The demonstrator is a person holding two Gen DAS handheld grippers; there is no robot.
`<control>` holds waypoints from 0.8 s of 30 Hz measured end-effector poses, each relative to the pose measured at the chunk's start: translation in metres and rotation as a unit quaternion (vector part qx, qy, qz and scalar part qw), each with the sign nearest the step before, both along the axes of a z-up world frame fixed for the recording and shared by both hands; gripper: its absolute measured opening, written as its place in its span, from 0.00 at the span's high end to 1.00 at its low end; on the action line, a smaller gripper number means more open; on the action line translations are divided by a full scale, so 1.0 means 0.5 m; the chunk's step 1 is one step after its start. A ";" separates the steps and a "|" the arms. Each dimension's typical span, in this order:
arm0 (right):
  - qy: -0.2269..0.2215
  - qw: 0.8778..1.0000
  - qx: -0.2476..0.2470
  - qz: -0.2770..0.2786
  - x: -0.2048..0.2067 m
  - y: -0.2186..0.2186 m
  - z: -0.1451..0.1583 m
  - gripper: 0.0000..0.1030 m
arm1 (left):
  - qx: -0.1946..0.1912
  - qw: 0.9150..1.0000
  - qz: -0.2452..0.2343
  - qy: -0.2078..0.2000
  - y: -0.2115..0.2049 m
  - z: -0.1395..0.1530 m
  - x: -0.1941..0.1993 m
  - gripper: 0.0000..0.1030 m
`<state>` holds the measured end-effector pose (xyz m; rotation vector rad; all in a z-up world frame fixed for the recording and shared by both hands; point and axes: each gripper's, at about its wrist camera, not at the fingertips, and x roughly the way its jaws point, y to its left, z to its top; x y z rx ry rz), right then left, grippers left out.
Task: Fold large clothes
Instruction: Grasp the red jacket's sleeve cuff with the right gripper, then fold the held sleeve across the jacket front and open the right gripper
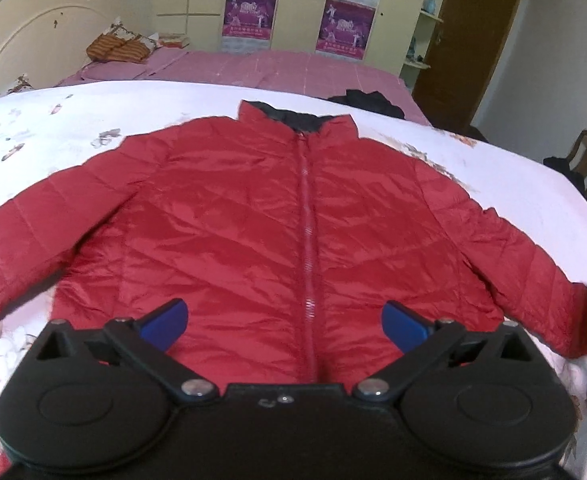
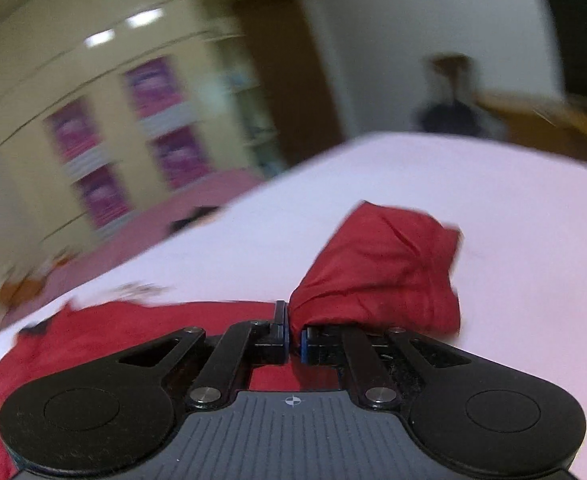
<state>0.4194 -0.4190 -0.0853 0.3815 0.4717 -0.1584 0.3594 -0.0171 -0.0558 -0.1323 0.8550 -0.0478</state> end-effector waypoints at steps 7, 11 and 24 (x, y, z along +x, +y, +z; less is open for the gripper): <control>0.017 0.975 -0.056 0.212 0.021 0.301 0.006 0.96 | -0.023 1.000 -0.001 -0.005 0.091 0.000 0.006 0.07; 0.055 0.954 -0.088 0.282 -0.017 0.455 -0.028 0.96 | -0.047 0.999 -0.011 -0.002 0.143 -0.004 0.013 0.17; 0.080 0.913 -0.183 0.356 -0.125 0.670 -0.105 0.42 | -0.113 0.993 -0.033 -0.005 0.240 -0.027 0.022 0.13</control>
